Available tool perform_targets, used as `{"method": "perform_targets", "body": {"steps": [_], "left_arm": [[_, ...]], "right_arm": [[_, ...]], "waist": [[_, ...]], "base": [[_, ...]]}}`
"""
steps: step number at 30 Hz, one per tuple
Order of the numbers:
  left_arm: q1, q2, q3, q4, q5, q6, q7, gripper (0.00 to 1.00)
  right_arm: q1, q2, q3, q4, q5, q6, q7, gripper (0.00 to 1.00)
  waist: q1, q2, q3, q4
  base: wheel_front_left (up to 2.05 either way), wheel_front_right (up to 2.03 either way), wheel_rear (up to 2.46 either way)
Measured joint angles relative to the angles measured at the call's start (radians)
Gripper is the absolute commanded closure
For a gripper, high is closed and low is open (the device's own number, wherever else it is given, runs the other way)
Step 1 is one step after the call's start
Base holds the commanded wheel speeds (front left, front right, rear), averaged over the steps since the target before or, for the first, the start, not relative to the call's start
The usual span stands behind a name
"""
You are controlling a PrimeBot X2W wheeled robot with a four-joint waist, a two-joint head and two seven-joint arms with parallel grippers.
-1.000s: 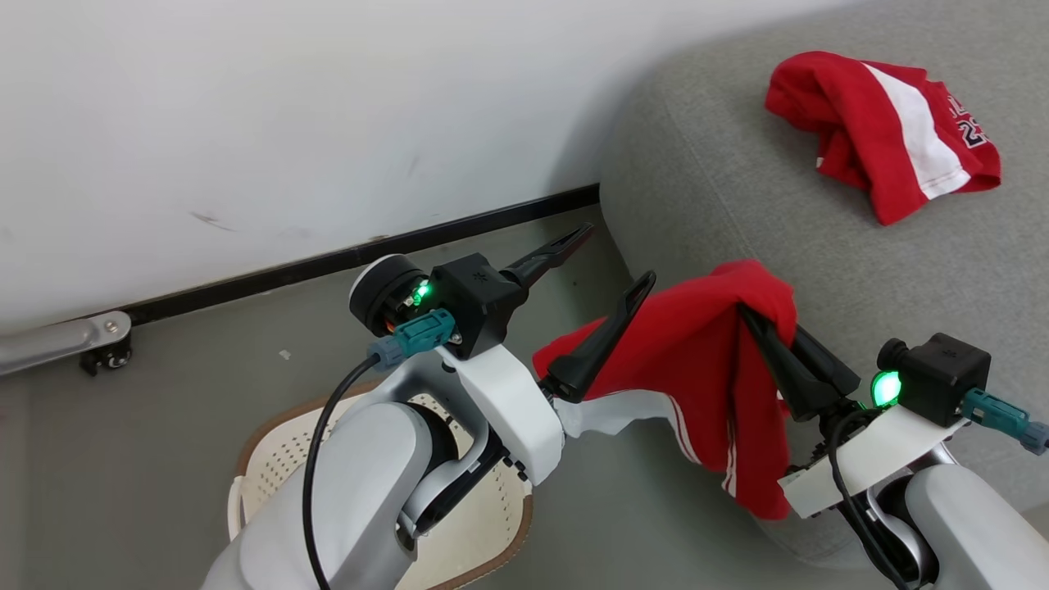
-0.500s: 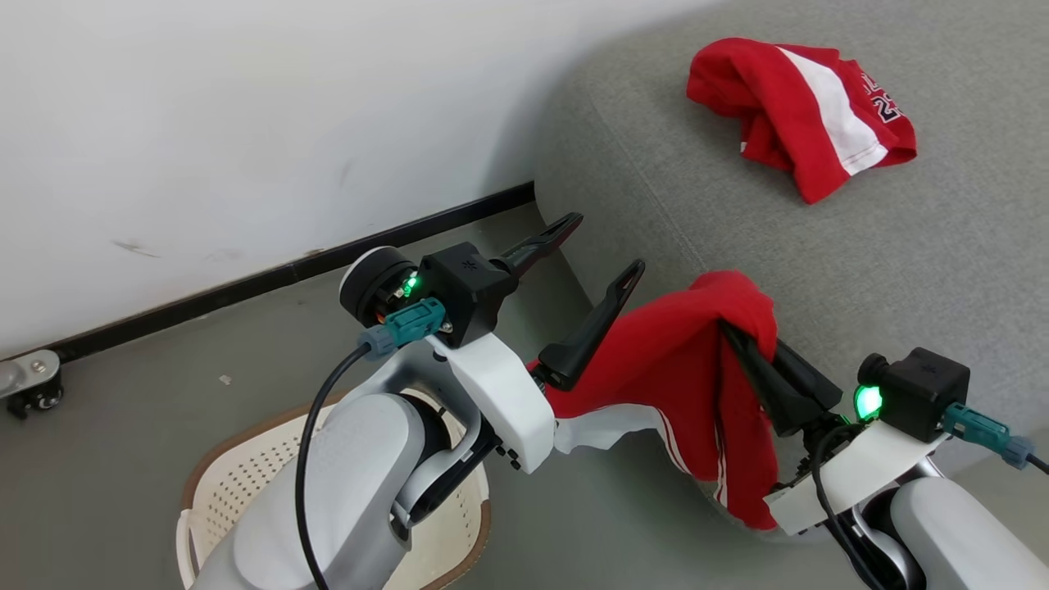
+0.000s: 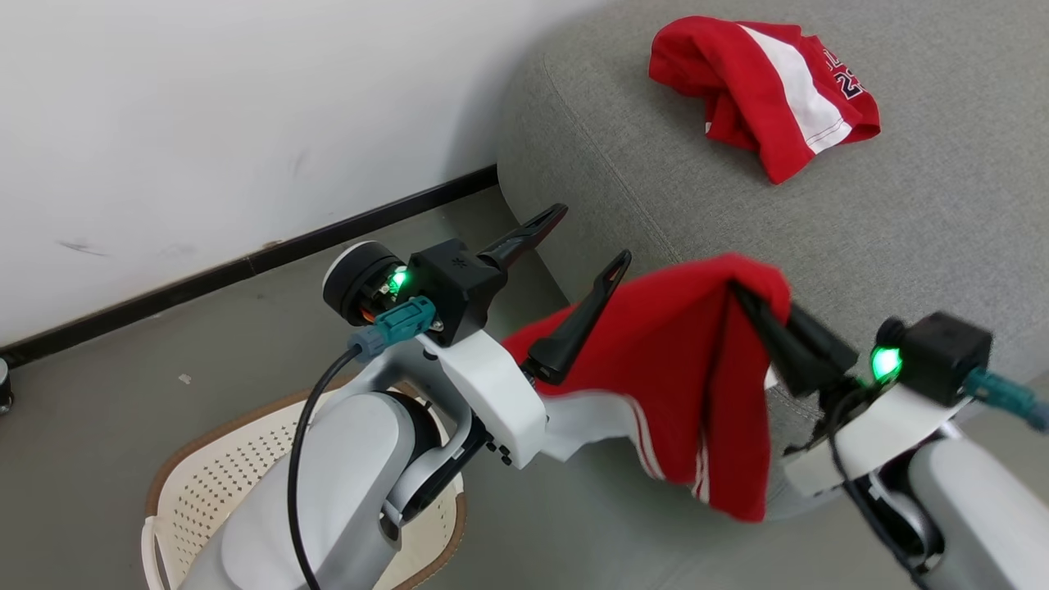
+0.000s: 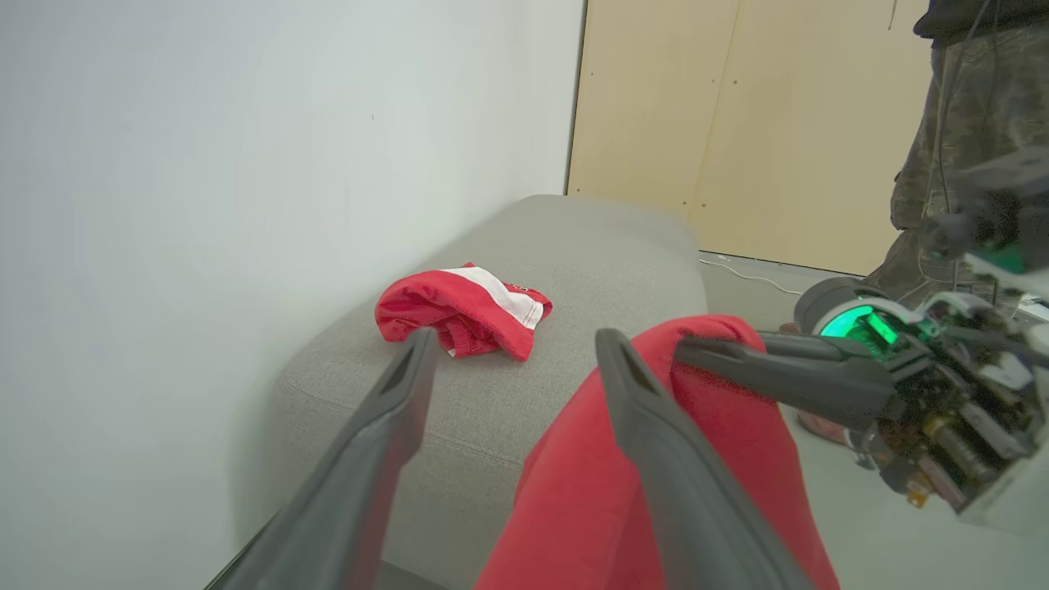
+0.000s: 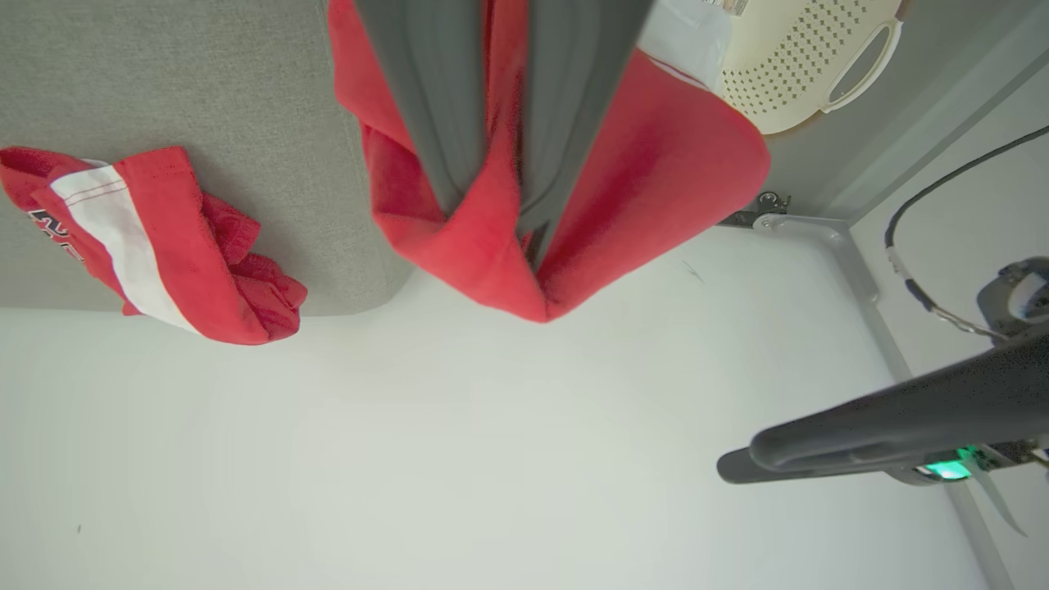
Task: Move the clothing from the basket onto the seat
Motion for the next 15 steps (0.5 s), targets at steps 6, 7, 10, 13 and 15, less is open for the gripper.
{"method": "perform_targets", "body": {"steps": [6,7,10,13,15], "left_arm": [[0.0,0.001,-0.006,-0.026,0.002,0.009,0.02,0.0],[0.0,0.001,-0.006,-0.03,0.004,0.015,0.024,0.0],[0.0,0.002,-0.006,-0.044,0.02,0.021,0.032,0.0],[0.0,0.002,-0.01,-0.062,0.025,0.027,0.039,0.0],[0.0,0.003,-0.013,-0.076,0.029,0.035,0.049,0.0]], "right_arm": [[-0.096,-0.036,-0.03,0.0,0.002,0.0,0.0,1.0],[-0.109,-0.041,-0.037,-0.001,0.002,0.0,0.0,1.0],[-0.157,-0.064,-0.056,0.006,0.015,0.0,0.0,1.0],[-0.206,-0.086,-0.081,0.024,0.03,0.0,0.0,1.0],[-0.238,-0.102,-0.094,0.036,0.039,0.0,0.0,1.0]], "waist": [[0.0,0.0,0.025,0.002],[0.0,0.0,0.029,0.004],[0.0,0.0,0.042,0.01],[0.0,0.0,0.057,0.019],[0.0,0.0,0.067,0.024]], "base": [[0.0,0.0,0.0],[0.0,0.0,0.0],[0.0,0.0,0.0],[0.0,0.0,0.0],[0.0,0.0,0.0]]}}
